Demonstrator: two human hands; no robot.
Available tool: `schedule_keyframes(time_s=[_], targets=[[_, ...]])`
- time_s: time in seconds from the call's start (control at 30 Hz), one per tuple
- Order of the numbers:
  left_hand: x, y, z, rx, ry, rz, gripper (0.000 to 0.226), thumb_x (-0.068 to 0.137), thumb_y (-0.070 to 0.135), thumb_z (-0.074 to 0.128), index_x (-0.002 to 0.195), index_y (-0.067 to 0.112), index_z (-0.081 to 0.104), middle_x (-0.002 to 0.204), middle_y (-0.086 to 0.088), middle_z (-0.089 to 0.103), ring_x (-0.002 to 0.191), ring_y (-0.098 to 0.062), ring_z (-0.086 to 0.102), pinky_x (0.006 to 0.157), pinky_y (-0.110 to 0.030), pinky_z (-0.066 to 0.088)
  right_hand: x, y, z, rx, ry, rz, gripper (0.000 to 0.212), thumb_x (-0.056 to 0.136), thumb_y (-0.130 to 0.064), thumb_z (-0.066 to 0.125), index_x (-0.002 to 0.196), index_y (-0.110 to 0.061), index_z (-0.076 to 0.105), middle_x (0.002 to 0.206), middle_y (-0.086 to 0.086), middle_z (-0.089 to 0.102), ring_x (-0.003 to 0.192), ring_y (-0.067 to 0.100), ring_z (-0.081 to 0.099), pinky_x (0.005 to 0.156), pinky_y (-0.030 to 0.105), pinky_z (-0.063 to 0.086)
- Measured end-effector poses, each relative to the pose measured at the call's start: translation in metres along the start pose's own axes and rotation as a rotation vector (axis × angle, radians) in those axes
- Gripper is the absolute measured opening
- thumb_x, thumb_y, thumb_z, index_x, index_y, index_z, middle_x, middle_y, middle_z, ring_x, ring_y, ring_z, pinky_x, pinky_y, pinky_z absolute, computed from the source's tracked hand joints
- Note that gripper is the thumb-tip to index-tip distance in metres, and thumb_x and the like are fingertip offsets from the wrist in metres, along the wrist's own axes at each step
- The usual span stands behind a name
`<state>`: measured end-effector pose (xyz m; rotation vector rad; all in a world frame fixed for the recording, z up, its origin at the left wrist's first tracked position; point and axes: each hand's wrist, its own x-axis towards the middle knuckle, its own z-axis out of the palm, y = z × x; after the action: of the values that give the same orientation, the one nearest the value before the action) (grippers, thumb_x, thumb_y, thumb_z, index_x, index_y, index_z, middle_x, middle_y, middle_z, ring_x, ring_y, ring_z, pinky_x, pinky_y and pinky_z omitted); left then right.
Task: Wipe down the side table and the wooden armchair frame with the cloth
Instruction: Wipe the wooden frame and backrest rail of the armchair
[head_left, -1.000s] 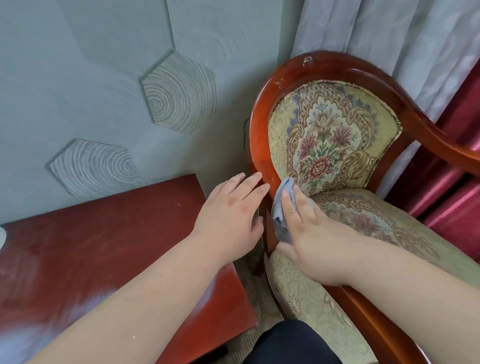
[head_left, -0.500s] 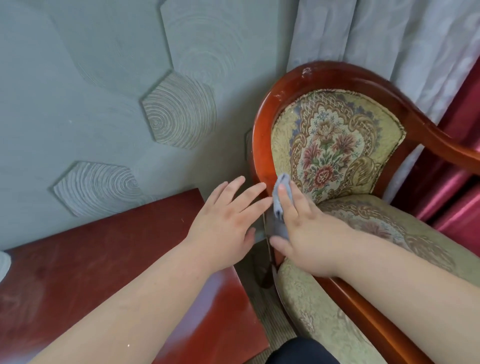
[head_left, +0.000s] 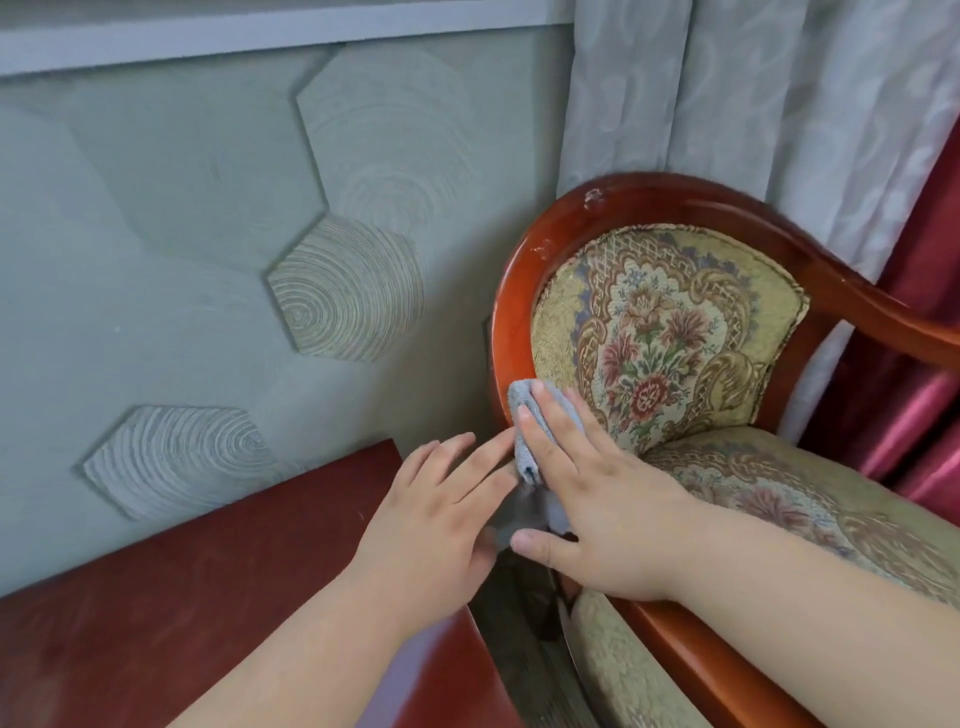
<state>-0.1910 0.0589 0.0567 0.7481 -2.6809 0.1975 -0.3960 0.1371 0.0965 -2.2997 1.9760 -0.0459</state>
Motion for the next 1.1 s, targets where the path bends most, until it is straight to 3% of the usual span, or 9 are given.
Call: schedule_keyframes(time_s=[0.23, 0.3, 0.47, 0.63, 0.7, 0.8, 0.9, 1.0, 1.1], targets=[[0.014, -0.01, -0.013, 0.083, 0.004, -0.048, 0.076, 0.081, 0.031, 0.063, 0.154, 0.032, 0.043, 0.168, 0.009, 0.029, 0.145, -0.026, 0.04, 0.119, -0.049, 0.031, -0.035, -0.005, -0.002, 0.029, -0.158, -0.003, 0.097, 0.089, -0.084, 0.021, 0.146, -0.032, -0.039, 0.144, -0.015, -0.057, 0.135, 0.013, -0.052, 0.125, 0.034, 0.015], [0.021, -0.014, -0.016, 0.062, 0.016, -0.055, 0.074, 0.079, 0.03, 0.063, 0.151, 0.029, 0.047, 0.164, 0.011, 0.035, 0.142, -0.025, 0.043, 0.118, -0.047, 0.032, -0.011, 0.003, 0.0, 0.073, -0.048, -0.039, 0.091, 0.092, -0.079, 0.017, 0.15, -0.031, -0.034, 0.15, -0.015, -0.052, 0.139, 0.013, -0.047, 0.126, 0.04, 0.003], [0.022, -0.006, -0.009, 0.022, 0.007, -0.087, 0.071, 0.075, 0.028, 0.064, 0.144, 0.024, 0.051, 0.161, 0.007, 0.038, 0.14, -0.028, 0.045, 0.115, -0.048, 0.038, 0.076, 0.04, -0.017, 0.087, 0.287, -0.122, 0.077, 0.095, -0.067, 0.001, 0.16, -0.028, -0.01, 0.164, -0.013, -0.027, 0.147, 0.015, -0.036, 0.126, 0.046, 0.0], [0.025, -0.006, -0.01, 0.039, 0.02, -0.139, 0.063, 0.089, 0.045, 0.059, 0.149, 0.032, 0.046, 0.169, 0.008, 0.027, 0.15, -0.023, 0.035, 0.12, -0.05, 0.032, 0.104, 0.057, -0.032, 0.127, 0.409, -0.151, 0.058, 0.107, -0.048, 0.017, 0.162, -0.029, 0.007, 0.168, -0.011, -0.013, 0.15, 0.019, -0.03, 0.126, 0.047, 0.001], [0.026, -0.006, -0.009, 0.004, 0.037, -0.138, 0.059, 0.09, 0.05, 0.061, 0.145, 0.032, 0.05, 0.166, 0.007, 0.032, 0.142, -0.02, 0.045, 0.116, -0.049, 0.037, 0.094, 0.054, -0.022, 0.088, 0.409, -0.237, 0.057, 0.108, -0.046, 0.019, 0.162, -0.029, 0.009, 0.168, -0.012, -0.012, 0.151, 0.02, -0.028, 0.126, 0.046, 0.0], [0.031, -0.003, -0.007, -0.033, 0.042, -0.168, 0.057, 0.088, 0.053, 0.063, 0.14, 0.029, 0.055, 0.163, 0.002, 0.037, 0.113, -0.019, 0.061, 0.101, -0.042, 0.049, 0.095, 0.068, -0.019, -0.03, 0.412, -0.338, 0.055, 0.109, -0.046, 0.022, 0.161, -0.03, 0.016, 0.169, -0.01, -0.003, 0.154, 0.021, -0.02, 0.126, 0.048, 0.006], [0.038, -0.001, -0.009, -0.051, 0.04, -0.204, 0.06, 0.091, 0.057, 0.059, 0.141, 0.025, 0.056, 0.164, 0.001, 0.036, 0.091, -0.021, 0.067, 0.081, -0.038, 0.056, 0.122, 0.086, -0.034, -0.071, 0.45, -0.301, 0.056, 0.107, -0.048, 0.019, 0.16, -0.03, 0.02, 0.169, -0.008, 0.007, 0.156, 0.022, -0.01, 0.125, 0.05, 0.011], [0.041, 0.001, -0.01, -0.066, 0.041, -0.237, 0.064, 0.092, 0.067, 0.054, 0.142, 0.026, 0.055, 0.164, 0.003, 0.034, 0.11, -0.02, 0.067, 0.083, -0.038, 0.058, 0.141, 0.089, -0.044, -0.003, 0.48, -0.158, 0.058, 0.105, -0.048, 0.015, 0.16, -0.032, 0.016, 0.17, -0.009, 0.005, 0.155, 0.023, -0.012, 0.124, 0.052, 0.007], [0.042, 0.007, -0.007, -0.091, 0.06, -0.248, 0.073, 0.085, 0.074, 0.058, 0.138, 0.023, 0.057, 0.162, 0.0, 0.037, 0.123, -0.021, 0.062, 0.085, -0.039, 0.06, 0.133, 0.074, -0.037, 0.09, 0.516, -0.187, 0.055, 0.105, -0.045, 0.021, 0.159, -0.032, 0.023, 0.169, -0.009, 0.007, 0.155, 0.022, -0.015, 0.125, 0.051, 0.003]])
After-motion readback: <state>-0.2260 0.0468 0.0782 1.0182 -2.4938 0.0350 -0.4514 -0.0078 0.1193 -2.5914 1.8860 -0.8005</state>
